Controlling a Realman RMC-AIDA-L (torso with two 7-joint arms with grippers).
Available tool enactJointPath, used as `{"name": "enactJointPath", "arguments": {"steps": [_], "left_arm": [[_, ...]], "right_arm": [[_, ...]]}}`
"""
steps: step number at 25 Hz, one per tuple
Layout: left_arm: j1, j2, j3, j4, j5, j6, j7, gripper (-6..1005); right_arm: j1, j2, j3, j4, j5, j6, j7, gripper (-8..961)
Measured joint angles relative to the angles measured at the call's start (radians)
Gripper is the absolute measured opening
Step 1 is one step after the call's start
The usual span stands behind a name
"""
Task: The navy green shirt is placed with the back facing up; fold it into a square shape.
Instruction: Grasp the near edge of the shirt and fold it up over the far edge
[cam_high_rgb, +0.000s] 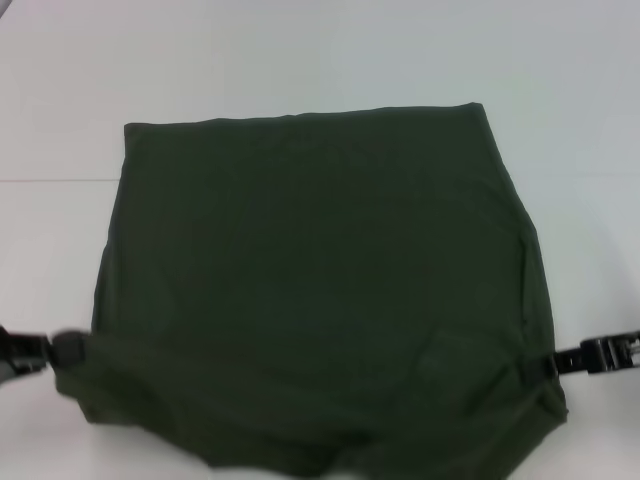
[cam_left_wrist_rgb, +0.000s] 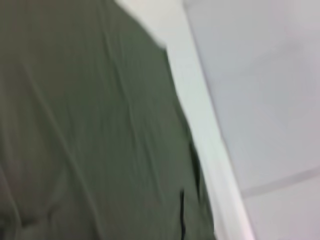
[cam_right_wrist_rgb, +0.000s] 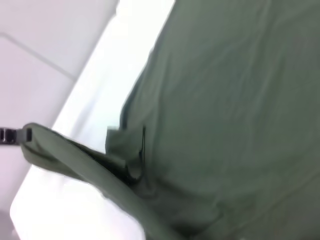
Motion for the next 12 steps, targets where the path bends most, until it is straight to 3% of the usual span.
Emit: {"name": "enactJointPath", "arguments": {"steps": [5, 12], "left_arm": [[0.033, 0.001, -0.064, -0.019, -0.084, -0.051, -0.001, 57], [0.063, -0.006, -0.071, -0.064, -0.178, -0.131, 0.003, 61]], "right_arm": [[-0.017, 0.005, 0.068, 0.001, 0.05, 0.052, 0.0, 83], [-0.059, 0.012, 0.088, 0.049, 0.202, 0.173, -0.024, 84]]}}
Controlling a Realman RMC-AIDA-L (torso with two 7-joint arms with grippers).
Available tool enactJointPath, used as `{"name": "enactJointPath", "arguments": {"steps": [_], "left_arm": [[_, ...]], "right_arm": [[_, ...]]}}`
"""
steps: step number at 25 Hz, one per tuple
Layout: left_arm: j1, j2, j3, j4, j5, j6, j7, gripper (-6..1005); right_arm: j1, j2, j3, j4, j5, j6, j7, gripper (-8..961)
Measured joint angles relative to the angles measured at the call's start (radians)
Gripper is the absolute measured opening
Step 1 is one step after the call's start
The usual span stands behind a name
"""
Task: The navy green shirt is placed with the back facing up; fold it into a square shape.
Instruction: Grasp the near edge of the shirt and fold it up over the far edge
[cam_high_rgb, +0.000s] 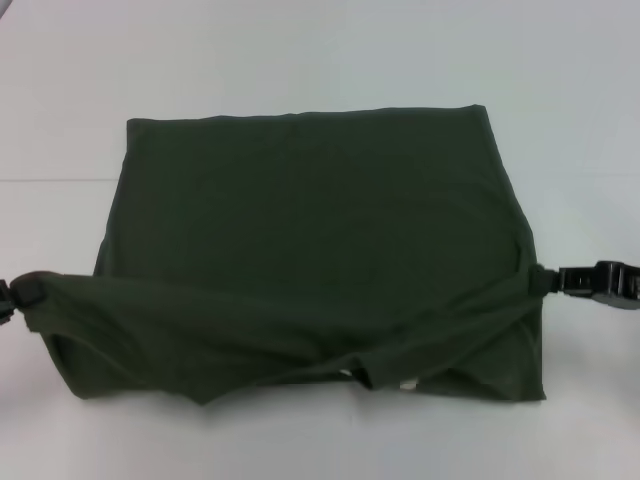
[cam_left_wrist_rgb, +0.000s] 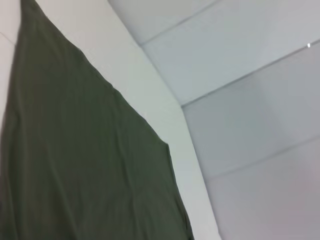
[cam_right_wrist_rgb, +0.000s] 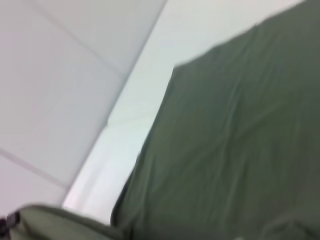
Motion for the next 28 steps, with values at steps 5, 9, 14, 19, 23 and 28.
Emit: {"name": "enactJointPath", "arguments": {"steps": [5, 9, 14, 19, 23, 28], "left_arm": [[0.001, -0.003, 0.0, -0.045, -0.024, -0.068, 0.011, 63], [-0.004, -0.005, 0.004, -0.083, -0.036, -0.117, 0.037, 65], [-0.01, -0.016, 0.008, -0.118, -0.084, -0.183, 0.081, 68], [-0.012, -0.018, 0.011, -0.138, -0.11, -0.212, 0.102, 70], [-0.018, -0.023, 0.011, -0.144, -0.122, -0.227, 0.109, 72], [-0.028, -0.028, 0.009, -0.16, -0.123, -0.247, 0.113, 75]], "right_arm": [[-0.009, 0.02, 0.006, 0.058, 0.055, 0.097, -0.045, 84], [-0.013, 0.04, 0.003, 0.082, 0.088, 0.166, -0.072, 84], [-0.016, 0.063, 0.007, 0.094, 0.136, 0.259, -0.095, 84], [-0.02, 0.069, 0.013, 0.112, 0.182, 0.304, -0.118, 84], [-0.026, 0.069, 0.013, 0.133, 0.215, 0.331, -0.133, 83], [-0.04, 0.073, 0.018, 0.159, 0.267, 0.372, -0.155, 83]]}}
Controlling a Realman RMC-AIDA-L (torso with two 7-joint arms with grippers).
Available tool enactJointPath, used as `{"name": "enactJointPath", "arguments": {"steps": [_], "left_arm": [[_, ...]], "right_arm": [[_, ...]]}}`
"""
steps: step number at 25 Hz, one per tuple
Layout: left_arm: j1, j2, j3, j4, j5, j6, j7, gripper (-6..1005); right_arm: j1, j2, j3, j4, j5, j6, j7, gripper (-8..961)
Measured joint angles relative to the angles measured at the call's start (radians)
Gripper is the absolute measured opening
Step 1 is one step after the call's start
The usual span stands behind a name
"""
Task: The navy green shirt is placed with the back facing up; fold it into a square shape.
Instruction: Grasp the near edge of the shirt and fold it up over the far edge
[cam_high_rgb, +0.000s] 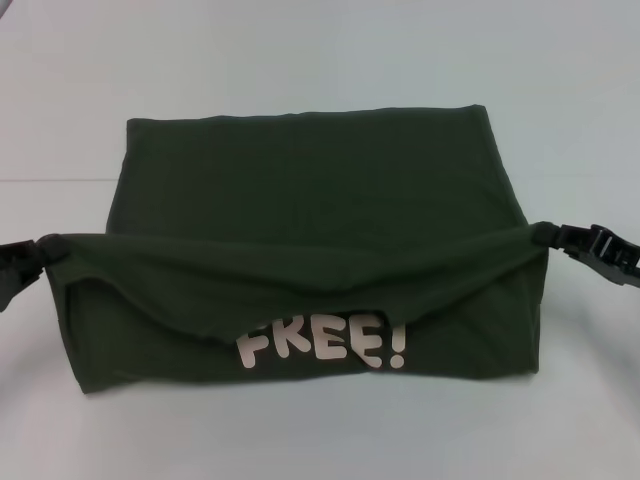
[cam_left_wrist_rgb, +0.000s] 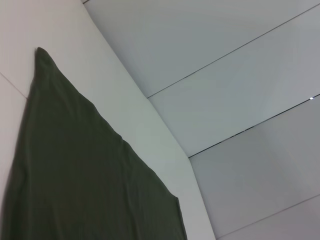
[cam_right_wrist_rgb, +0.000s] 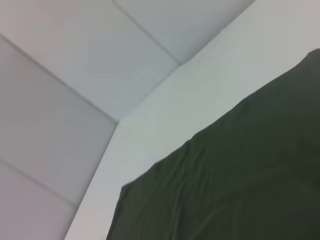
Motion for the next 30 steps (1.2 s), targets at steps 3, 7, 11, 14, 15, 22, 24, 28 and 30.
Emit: {"name": "enactJointPath", "arguments": {"steps": [3, 7, 11, 14, 15, 22, 24, 28, 30], "left_arm": [[-0.006, 0.0, 0.002, -0.018, -0.017, -0.01, 0.009, 76], [-0.009, -0.002, 0.003, -0.026, -0.026, -0.024, 0.011, 78], [-0.013, -0.01, 0.004, -0.034, -0.04, -0.053, 0.024, 80], [-0.022, -0.023, 0.003, -0.035, -0.06, -0.084, 0.045, 82], [-0.027, -0.026, 0.004, -0.036, -0.064, -0.093, 0.052, 82], [-0.069, -0.051, 0.005, -0.04, -0.069, -0.155, 0.112, 85], [-0.079, -0.057, 0.005, -0.044, -0.069, -0.181, 0.124, 86], [-0.095, -0.062, 0.005, -0.048, -0.078, -0.228, 0.14, 88], [-0.1, -0.062, 0.005, -0.048, -0.086, -0.239, 0.146, 89]], "right_arm": [[-0.012, 0.004, 0.001, 0.0, 0.027, 0.019, -0.004, 83], [-0.018, 0.006, 0.0, 0.002, 0.036, 0.032, -0.014, 83], [-0.013, 0.009, 0.0, 0.008, 0.042, 0.042, -0.024, 83], [-0.011, 0.011, 0.0, 0.013, 0.064, 0.063, -0.036, 83], [-0.011, 0.012, 0.0, 0.013, 0.07, 0.067, -0.04, 83], [0.003, 0.02, -0.002, 0.013, 0.076, 0.102, -0.057, 84], [0.006, 0.024, -0.001, 0.014, 0.085, 0.12, -0.069, 84], [0.01, 0.028, -0.007, 0.014, 0.111, 0.157, -0.089, 84], [0.015, 0.027, -0.008, 0.014, 0.12, 0.17, -0.099, 84]]}}
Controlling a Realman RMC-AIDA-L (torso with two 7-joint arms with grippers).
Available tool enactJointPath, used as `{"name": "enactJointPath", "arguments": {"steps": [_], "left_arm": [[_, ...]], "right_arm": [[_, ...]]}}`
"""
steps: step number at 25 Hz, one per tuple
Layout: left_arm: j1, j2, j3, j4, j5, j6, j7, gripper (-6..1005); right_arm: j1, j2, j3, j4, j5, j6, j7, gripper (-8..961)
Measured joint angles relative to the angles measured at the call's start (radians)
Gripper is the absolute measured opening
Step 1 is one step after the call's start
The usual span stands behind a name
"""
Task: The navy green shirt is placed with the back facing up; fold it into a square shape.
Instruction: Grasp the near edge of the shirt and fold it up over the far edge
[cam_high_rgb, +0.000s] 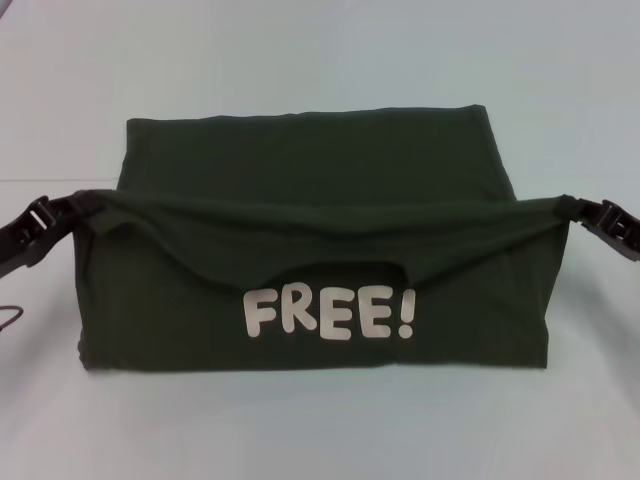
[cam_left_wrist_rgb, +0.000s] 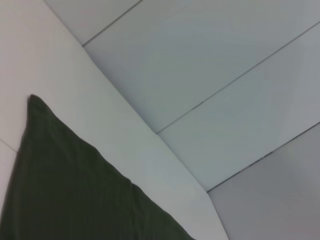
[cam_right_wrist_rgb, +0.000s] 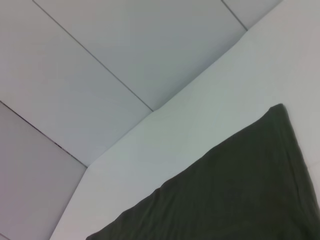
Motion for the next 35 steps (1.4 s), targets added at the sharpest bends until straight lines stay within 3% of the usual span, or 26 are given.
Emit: {"name": "enactJointPath", "arguments": {"steps": [9, 28, 35], "left_arm": [[-0.029, -0.002, 0.0, -0.01, -0.017, -0.044, 0.027, 94], [-0.057, -0.048, 0.001, -0.021, -0.017, -0.224, 0.119, 103], [-0.076, -0.053, 0.001, -0.04, -0.018, -0.261, 0.152, 107]], "right_arm": [[0.048, -0.008, -0.003, -0.004, 0.017, 0.05, -0.008, 84], [0.073, 0.005, -0.09, 0.029, 0.016, 0.194, -0.02, 83], [0.085, 0.007, -0.095, 0.039, 0.019, 0.211, -0.035, 84]]}}
